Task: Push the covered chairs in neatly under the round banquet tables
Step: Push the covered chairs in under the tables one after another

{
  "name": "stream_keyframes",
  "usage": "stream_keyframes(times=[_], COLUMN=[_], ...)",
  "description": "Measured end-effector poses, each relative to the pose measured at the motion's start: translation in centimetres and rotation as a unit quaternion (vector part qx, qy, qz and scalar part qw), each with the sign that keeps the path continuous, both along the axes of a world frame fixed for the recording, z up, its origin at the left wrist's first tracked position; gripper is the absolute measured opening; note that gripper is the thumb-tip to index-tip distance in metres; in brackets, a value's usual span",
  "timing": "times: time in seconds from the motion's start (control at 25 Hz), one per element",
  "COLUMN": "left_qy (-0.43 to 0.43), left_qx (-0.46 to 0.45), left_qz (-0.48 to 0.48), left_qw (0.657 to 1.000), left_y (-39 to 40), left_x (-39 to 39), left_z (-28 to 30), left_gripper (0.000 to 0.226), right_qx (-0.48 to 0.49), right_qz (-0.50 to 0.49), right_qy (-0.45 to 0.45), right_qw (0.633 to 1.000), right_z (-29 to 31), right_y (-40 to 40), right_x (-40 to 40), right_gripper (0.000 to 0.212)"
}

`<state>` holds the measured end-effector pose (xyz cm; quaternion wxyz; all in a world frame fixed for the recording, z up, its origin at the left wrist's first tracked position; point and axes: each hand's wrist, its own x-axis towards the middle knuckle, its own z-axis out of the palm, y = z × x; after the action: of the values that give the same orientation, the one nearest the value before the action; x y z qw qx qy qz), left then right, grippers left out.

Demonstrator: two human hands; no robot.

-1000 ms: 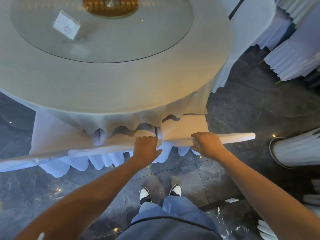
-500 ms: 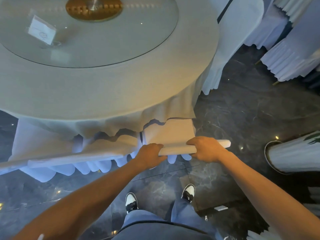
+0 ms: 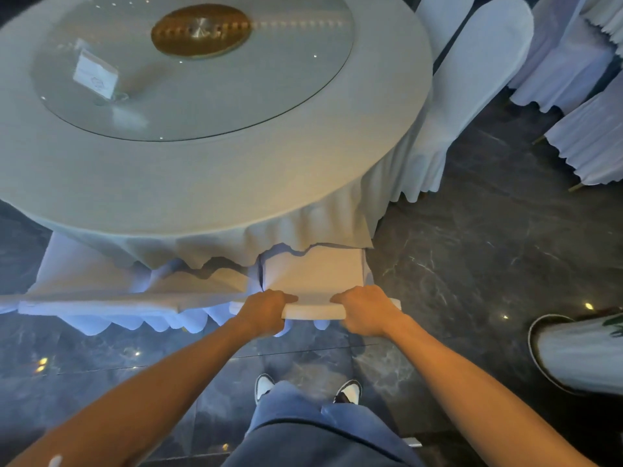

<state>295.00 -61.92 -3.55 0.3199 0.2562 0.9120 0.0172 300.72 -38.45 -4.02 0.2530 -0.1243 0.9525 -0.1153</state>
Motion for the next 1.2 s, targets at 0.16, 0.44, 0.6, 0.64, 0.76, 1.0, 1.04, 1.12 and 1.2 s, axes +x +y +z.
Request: stream_keyframes(times=[0.16,0.44,0.6,0.64,0.76,1.0,1.04,1.12,1.2], left_qy=[0.008,0.02,0.026,0.026,0.031,-0.037,-0.064,-0.136,-0.199], left_qx=[-0.002,0.026,0.041,0.046,0.062,0.055,0.044,0.013,-0.028], left_qz=[0.008,0.014,0.013,0.014,0.018,-0.004,-0.026,-0.05,-0.06], left_qw=[1.0,0.999,0.999,0.998,0.997,0.998,0.997,0.989,0.978], left_y=[0.3,-1.4,-2.1,-2.2,-2.4,-1.9,-1.1,0.5,2.3], left_x=[0.5,0.6,0.6,0.7,0.7,-0.5,-1.0,-2.2,-3.3], left_z=[0.3,0.2,0.3,0.3,0.3,0.4,0.7,2.0,3.3], left_gripper=[0.057,0.054,0.052,0.051,0.05,0.04,0.03,0.03,0.045], right_qx=[-0.038,-0.04,-0.04,-0.032,-0.015,-0.047,-0.062,-0.11,-0.148], right_qz=[-0.054,-0.089,-0.108,-0.107,-0.11,-0.13,-0.129,-0.138,-0.151], right_qy=[0.004,-0.026,-0.025,-0.024,-0.03,-0.062,-0.086,-0.15,-0.226], right_qw=[0.998,0.995,0.993,0.993,0.993,0.988,0.986,0.973,0.951], right_z=[-0.2,-0.7,-0.3,-0.3,-0.5,-0.6,-0.3,0.6,1.4], right_y=[1.1,-0.3,-1.2,-1.4,-1.6,-0.9,-0.3,1.1,3.0], right_x=[1.1,1.1,1.2,1.2,1.1,1.1,0.9,0.3,-0.3], right_gripper=[0.047,0.041,0.041,0.042,0.042,0.044,0.047,0.06,0.073])
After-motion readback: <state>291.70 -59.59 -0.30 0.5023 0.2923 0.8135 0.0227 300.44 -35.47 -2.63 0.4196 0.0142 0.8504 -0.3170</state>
